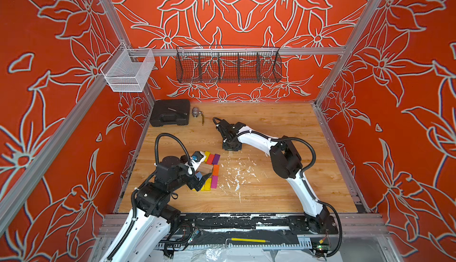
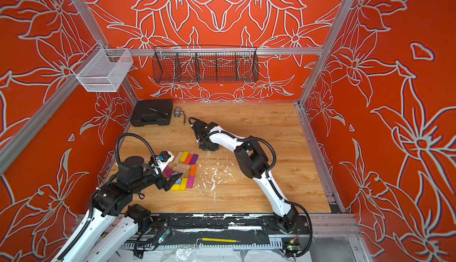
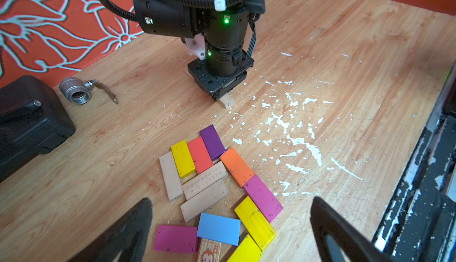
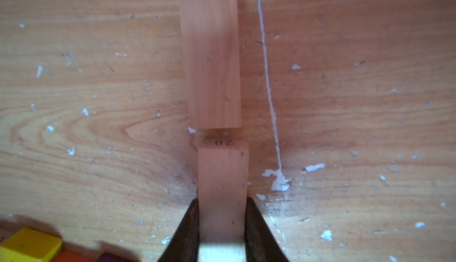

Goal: Assemble the letter k with building blocks
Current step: Assemble the building block at the center of the board.

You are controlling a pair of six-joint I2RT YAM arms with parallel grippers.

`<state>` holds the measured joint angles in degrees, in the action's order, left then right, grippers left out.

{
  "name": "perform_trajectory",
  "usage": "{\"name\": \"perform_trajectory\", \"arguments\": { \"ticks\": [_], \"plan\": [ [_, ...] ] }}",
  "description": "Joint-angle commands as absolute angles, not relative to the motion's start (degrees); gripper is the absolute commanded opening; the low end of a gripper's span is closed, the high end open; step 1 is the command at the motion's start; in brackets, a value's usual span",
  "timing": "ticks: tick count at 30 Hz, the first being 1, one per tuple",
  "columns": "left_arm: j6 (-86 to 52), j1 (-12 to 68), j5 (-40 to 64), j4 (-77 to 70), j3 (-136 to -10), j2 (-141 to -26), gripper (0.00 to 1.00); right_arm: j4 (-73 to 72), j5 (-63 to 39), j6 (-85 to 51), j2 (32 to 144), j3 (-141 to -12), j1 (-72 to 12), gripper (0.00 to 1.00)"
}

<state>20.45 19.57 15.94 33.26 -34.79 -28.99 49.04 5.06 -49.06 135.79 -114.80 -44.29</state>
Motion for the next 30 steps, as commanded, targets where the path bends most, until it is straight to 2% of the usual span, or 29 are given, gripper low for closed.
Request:
{"name": "perform_trajectory", "arguments": {
  "ticks": [1,20,30],
  "plan": [
    [21.45,19.51,17.33,31.84,-34.13,-28.66,0.97,50.05,5.27,-49.92,136.03,-116.27,-43.86,0.29],
    [21.4,19.51,15.78,31.38,-33.93,-28.8,0.97,49.39,3.47,-48.39,137.72,-117.77,-43.62,0.28],
    [21.35,19.51,15.44,31.38,-33.87,-29.0,0.97,51.07,4.75,-48.4,138.01,-118.41,-43.63,0.35]
  ]
}}
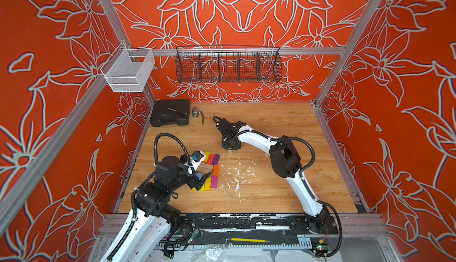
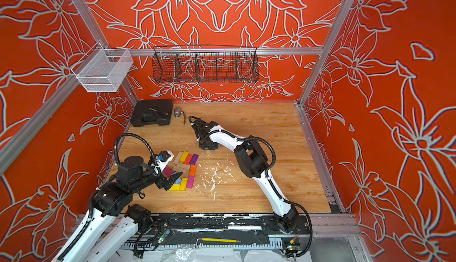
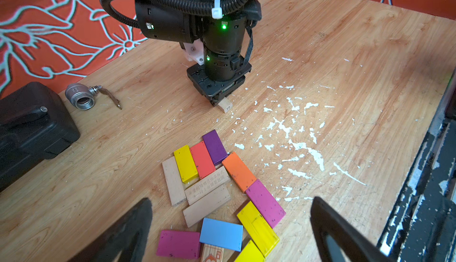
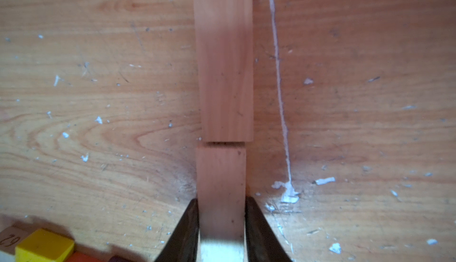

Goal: Assemble the letter k with building blocks
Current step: Assemble the building block at the center of the board.

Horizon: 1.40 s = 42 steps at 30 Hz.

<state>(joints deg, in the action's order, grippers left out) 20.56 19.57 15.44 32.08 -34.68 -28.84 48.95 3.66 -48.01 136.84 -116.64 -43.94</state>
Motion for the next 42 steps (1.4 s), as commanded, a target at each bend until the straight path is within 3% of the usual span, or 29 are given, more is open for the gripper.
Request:
{"name": "perform_trajectory", "arguments": {
  "ticks": [1,42],
  "plan": [
    [21.33,19.51,15.4,31.38,-33.87,-28.94,0.97,51.15,4.76,-48.42,137.99,-118.45,-43.62,0.35],
    [21.01,19.51,14.68,31.46,-33.65,-28.65,0.97,51.11,5.45,-47.08,137.91,-118.02,-43.6,0.32]
  ]
}}
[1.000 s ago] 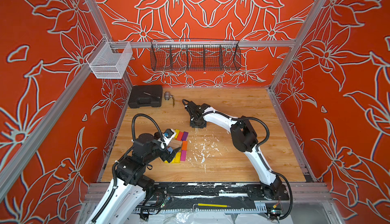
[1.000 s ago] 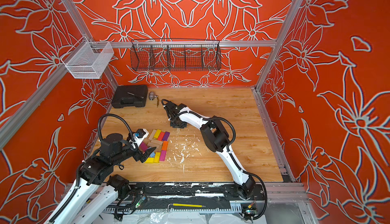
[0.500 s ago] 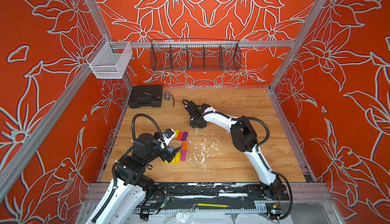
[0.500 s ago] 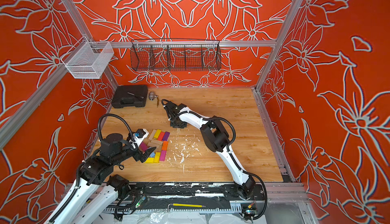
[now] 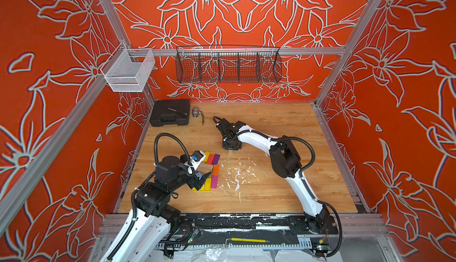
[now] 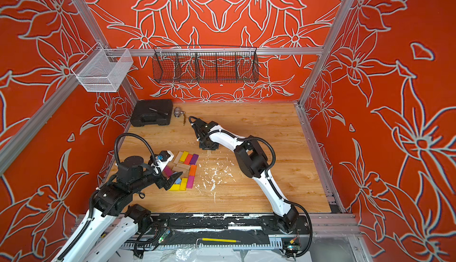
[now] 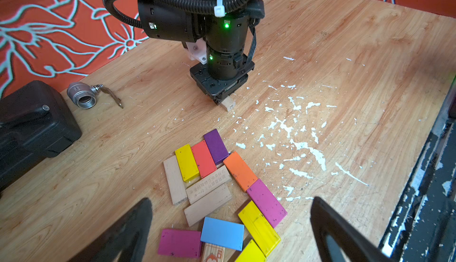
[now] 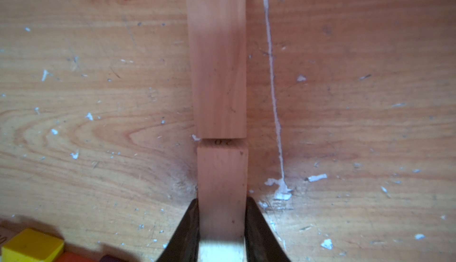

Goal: Assemble the letter k with building blocks
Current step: Assemble the building block at the center of the board.

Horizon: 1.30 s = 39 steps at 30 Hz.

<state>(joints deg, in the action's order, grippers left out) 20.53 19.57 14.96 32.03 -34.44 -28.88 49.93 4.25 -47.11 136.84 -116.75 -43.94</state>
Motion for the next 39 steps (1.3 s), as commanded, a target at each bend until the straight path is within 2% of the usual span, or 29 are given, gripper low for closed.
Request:
{"name": "perform_trajectory", "arguments": {
  "ticks": [1,19,24,32,39],
  "plan": [
    [20.99,19.51,14.74,31.46,-33.64,-28.63,0.97,50.99,5.53,-46.96,137.96,-118.0,-43.59,0.32],
    [20.92,19.52,14.47,31.48,-33.64,-28.38,0.97,51.06,5.97,-47.15,138.63,-118.1,-43.28,0.32],
    [20.9,19.51,14.47,31.49,-33.66,-28.48,0.97,50.84,5.25,-46.59,138.3,-118.3,-43.31,0.4],
    [21.0,19.51,14.15,31.29,-33.4,-28.14,0.97,50.44,3.79,-46.11,136.06,-118.15,-43.33,0.48],
    [15.46,19.52,8.51,29.57,-34.02,-28.97,0.97,49.56,4.11,-44.22,126.91,-113.78,-43.23,0.55]
  ]
}}
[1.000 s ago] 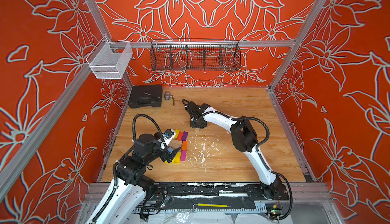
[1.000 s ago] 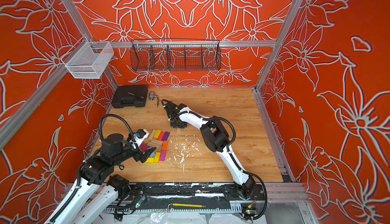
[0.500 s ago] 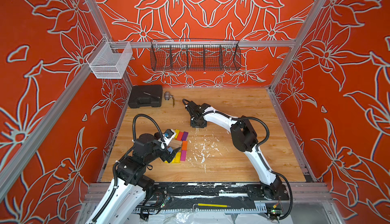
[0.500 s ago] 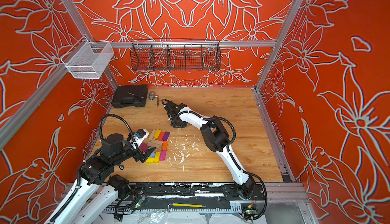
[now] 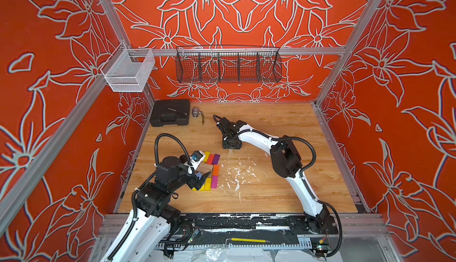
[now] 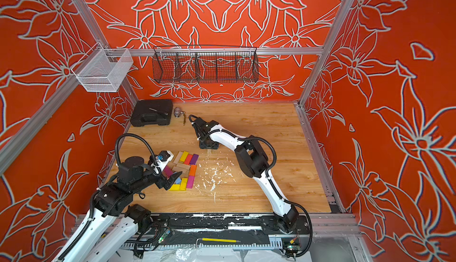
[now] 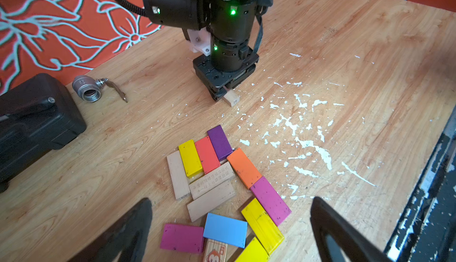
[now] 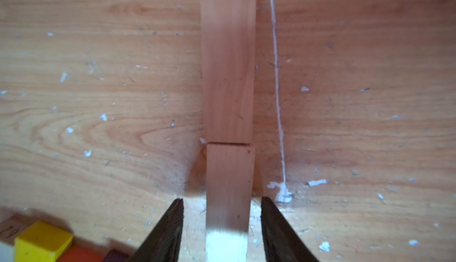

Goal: Assemble the letter k with building blocks
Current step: Assemble the building block at the center of the board, then pick up the building block from the center of the board.

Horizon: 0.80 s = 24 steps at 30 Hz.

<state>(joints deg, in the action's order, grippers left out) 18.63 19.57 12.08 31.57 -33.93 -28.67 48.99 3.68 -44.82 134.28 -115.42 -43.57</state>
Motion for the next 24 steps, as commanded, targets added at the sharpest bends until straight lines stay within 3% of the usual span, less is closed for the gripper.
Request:
{"name": "perform_trajectory", "arguments": {
  "ticks": [1,7,12,15,21,24],
  "plan": [
    [13.36,19.51,6.43,29.51,-34.7,-29.64,0.97,48.35,4.38,-43.82,124.16,-111.08,-43.12,0.56],
    [-2.28,19.51,-3.13,36.04,-44.54,-41.38,0.98,39.99,7.3,-42.36,103.11,-91.8,-41.58,0.63],
    [-14.75,19.67,-6.06,45.64,-54.64,-55.81,0.76,33.38,12.1,-37.51,83.59,-77.44,-41.09,0.72],
    [-17.92,19.6,-7.81,49.41,-58.39,-63.89,0.64,29.03,12.96,-34.13,72.23,-69.48,-41.13,0.84],
    [-15.77,15.23,-2.37,52.14,-62.38,-74.62,0.56,22.05,3.93,-25.72,54.44,-59.0,-41.05,0.95],
    [-13.21,11.34,2.65,53.04,-63.88,-80.16,0.47,22.25,-0.33,-24.25,50.14,-57.62,-41.11,0.98]
  ]
}}
